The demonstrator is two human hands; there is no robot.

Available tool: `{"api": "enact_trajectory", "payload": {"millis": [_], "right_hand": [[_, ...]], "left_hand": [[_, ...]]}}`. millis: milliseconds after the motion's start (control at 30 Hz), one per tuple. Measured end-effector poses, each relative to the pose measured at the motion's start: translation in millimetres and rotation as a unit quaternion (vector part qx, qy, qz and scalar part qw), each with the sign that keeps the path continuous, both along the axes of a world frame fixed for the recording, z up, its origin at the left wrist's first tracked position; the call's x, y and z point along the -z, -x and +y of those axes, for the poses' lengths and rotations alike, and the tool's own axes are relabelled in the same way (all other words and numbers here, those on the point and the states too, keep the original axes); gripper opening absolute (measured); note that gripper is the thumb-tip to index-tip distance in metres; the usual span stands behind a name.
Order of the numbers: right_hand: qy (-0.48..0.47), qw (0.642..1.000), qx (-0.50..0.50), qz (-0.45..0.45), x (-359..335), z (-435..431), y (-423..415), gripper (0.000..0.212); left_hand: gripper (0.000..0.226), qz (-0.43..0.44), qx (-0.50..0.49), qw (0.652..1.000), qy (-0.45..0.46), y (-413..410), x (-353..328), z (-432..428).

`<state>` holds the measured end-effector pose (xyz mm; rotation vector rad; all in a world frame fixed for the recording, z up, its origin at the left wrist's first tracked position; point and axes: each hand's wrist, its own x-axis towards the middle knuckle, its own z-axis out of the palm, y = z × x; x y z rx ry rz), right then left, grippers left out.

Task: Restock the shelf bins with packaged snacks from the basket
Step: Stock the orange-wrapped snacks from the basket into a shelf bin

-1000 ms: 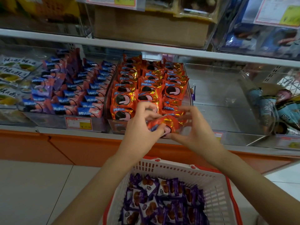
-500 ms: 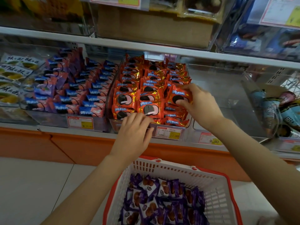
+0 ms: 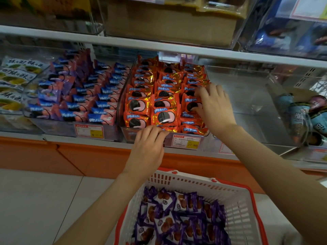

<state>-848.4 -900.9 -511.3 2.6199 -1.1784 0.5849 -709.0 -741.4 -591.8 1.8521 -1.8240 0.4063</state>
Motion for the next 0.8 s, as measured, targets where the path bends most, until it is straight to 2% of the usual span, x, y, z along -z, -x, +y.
{"api": "enact_trajectory", "payload": {"millis": [100, 267, 367, 567, 667, 800], "right_hand": [[0.007, 0.999, -0.034, 0.004, 6.7, 0.4, 2.7, 0.028], [0.028, 0.999, -0.043, 0.006, 11.7, 13.9, 7.0, 0.029], [0.003, 0.997, -0.07, -0.035, 19.0, 33.0, 17.4, 0.031], [0.057, 0.983, -0.159, -0.073, 69.5, 67.2, 59.8, 0.018], [0.014, 0.983, -0.181, -0.042, 108.4, 80.6, 81.6, 0.017], [-0.105, 0.981, -0.151, 0.063, 164.4, 101.9, 111.2, 0.021]], "left_hand": [[0.032, -0.012, -0.005, 1.0, 0.004, 0.9, -2.6, 0.9], [0.033, -0.012, 0.0, 1.0, -0.009, 2.3, -2.0, 3.2], [0.044, 0.004, 0.0, 1.0, -0.014, 5.1, -2.3, 7.3], [0.055, -0.008, 0.006, 0.998, -0.061, 19.5, 31.2, 34.3], [0.056, 0.001, 0.022, 0.991, -0.13, 27.5, 63.1, 56.2], [0.048, -0.002, 0.037, 0.972, -0.231, 32.5, 109.5, 85.8]]}}
